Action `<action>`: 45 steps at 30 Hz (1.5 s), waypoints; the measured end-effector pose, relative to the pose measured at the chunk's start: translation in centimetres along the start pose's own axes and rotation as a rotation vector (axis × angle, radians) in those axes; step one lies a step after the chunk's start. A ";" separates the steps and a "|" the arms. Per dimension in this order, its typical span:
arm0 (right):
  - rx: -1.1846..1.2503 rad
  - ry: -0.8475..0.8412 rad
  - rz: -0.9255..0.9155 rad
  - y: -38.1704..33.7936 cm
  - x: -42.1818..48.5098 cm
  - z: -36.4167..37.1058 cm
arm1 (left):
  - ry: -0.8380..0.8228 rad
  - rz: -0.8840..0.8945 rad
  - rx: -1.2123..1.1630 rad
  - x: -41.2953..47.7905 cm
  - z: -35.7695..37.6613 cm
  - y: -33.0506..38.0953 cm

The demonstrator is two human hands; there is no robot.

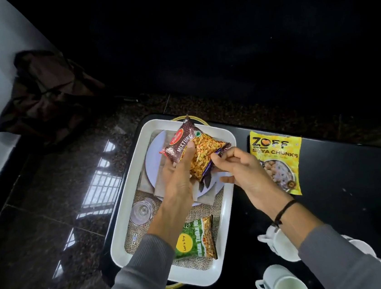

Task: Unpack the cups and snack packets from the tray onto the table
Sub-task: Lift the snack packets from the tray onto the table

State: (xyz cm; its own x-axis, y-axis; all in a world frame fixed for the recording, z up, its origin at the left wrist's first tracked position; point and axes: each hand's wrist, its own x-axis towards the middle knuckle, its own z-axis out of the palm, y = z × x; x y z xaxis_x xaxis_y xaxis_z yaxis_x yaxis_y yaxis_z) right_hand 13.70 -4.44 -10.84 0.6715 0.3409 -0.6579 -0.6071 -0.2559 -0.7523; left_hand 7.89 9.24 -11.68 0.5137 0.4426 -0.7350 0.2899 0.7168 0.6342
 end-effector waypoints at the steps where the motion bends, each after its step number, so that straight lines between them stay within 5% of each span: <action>1: 0.005 -0.016 -0.005 0.0 -0.2 -0.7 | -0.021 0.043 0.034 -0.2 -0.1 0.2; 10: -0.155 -0.108 -0.225 -1.0 -1.3 -4.7 | -0.408 0.333 0.439 -2.0 0.6 1.2; 18: 0.068 -0.018 0.006 -0.2 -3.3 -8.0 | -0.345 0.152 0.496 -2.9 4.4 -1.5; 28: 0.107 0.236 -0.050 2.2 -4.9 -13.2 | -0.492 -0.011 0.547 -5.3 10.5 -5.6; 35: 0.191 0.365 0.024 3.9 -5.3 -18.4 | -0.487 0.001 0.627 -5.7 14.6 -9.8; 41: 0.082 0.484 0.039 4.3 -4.0 -22.2 | -0.396 0.074 0.916 -5.2 17.0 -12.1; 45: -0.109 0.516 0.066 5.3 -3.2 -23.8 | -0.286 0.296 1.115 -4.6 17.8 -12.1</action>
State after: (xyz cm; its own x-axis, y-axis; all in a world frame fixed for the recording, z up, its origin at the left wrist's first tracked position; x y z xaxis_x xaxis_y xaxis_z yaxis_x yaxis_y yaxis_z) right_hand 18.45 -28.37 -13.58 0.7720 -0.1609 -0.6149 -0.6256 -0.3638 -0.6901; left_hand 16.40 -11.07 -11.68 0.7995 0.2739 -0.5346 0.6000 -0.3200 0.7332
